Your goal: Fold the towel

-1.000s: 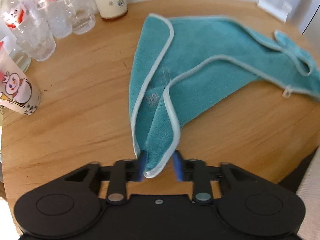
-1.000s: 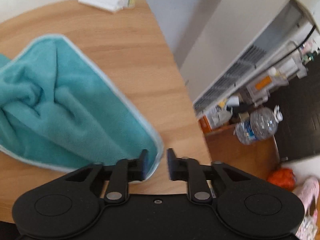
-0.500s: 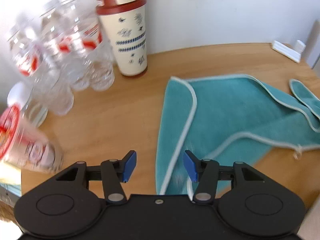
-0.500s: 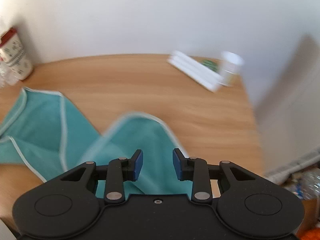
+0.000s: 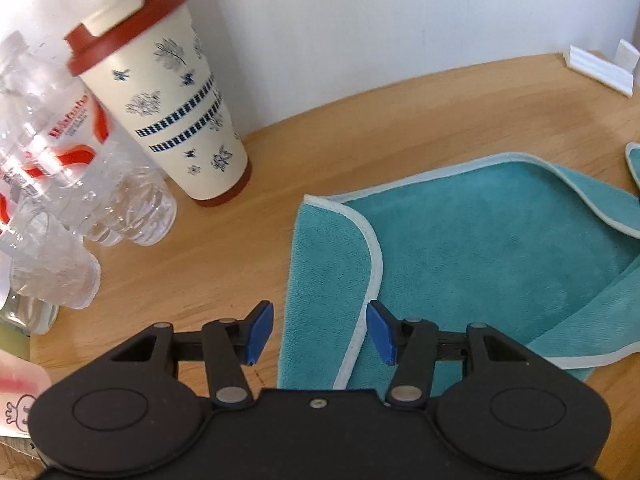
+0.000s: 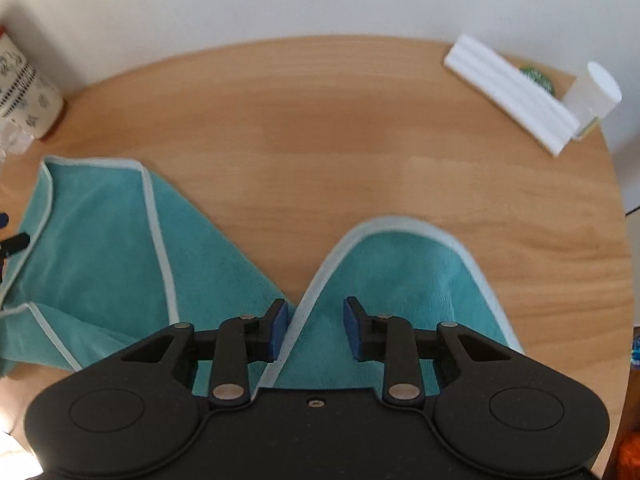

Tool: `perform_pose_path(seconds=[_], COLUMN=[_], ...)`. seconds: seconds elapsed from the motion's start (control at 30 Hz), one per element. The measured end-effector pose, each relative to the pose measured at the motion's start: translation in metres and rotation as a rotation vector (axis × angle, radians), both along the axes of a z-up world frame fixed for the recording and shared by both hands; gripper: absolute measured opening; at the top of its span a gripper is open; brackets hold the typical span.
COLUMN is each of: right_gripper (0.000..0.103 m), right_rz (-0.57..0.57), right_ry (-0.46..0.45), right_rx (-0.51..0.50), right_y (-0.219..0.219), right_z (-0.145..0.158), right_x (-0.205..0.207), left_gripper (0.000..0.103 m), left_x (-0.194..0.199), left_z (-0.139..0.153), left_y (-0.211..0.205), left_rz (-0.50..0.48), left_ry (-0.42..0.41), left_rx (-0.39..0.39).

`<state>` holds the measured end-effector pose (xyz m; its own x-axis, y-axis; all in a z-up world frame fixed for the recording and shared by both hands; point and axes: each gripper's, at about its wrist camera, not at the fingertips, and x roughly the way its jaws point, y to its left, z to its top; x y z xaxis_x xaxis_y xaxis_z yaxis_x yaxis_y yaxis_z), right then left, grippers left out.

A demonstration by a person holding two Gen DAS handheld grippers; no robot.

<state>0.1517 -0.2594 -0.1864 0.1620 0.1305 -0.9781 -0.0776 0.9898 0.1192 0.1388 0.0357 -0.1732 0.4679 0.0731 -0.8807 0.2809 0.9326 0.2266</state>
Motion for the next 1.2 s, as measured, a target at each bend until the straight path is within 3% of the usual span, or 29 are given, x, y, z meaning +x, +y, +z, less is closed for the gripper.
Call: perform_pose_path(seconds=[0.03, 0.17, 0.2, 0.27, 0.33, 0.47, 0.57, 0.87, 1.1, 1.2], right_gripper=[0.012, 0.008, 0.008, 0.007, 0.007, 0.007, 0.007, 0.007, 0.007, 0.013], right_rz=[-0.001, -0.038, -0.049, -0.070, -0.099, -0.151, -0.255, -0.553, -0.639, -0.589], right_ry=[-0.005, -0.013, -0.026, -0.047, -0.073, -0.127, -0.179, -0.288, -0.324, -0.313], right_rx=[0.002, -0.001, 0.000, 0.011, 0.027, 0.027, 0.032, 0.047, -0.005, -0.044], right_y=[-0.001, -0.007, -0.009, -0.014, -0.023, -0.043, -0.064, -0.109, -0.124, -0.117], right_z=[0.001, 0.005, 0.007, 0.015, 0.026, 0.050, 0.062, 0.057, 0.042, 0.033], right_x=[-0.001, -0.003, -0.002, -0.001, 0.000, 0.010, 0.017, 0.052, 0.081, 0.090], left_gripper=[0.053, 0.050, 0.045, 0.019, 0.010, 0.005, 0.005, 0.005, 0.005, 0.005], left_x=[0.001, 0.004, 0.004, 0.003, 0.003, 0.002, 0.007, 0.015, 0.020, 0.023], left_z=[-0.001, -0.009, -0.011, -0.013, -0.015, -0.015, -0.013, -0.008, -0.010, -0.011], left_y=[0.000, -0.004, -0.006, -0.008, -0.012, -0.013, 0.000, 0.040, 0.061, 0.066], left_rz=[-0.001, -0.019, -0.030, -0.049, -0.074, -0.087, -0.023, 0.116, 0.170, 0.184], left_ry=[0.006, 0.012, 0.011, 0.011, 0.022, 0.015, 0.017, -0.021, -0.016, -0.020], left_rx=[-0.001, 0.018, 0.027, 0.024, 0.017, 0.035, 0.029, 0.073, 0.106, 0.136])
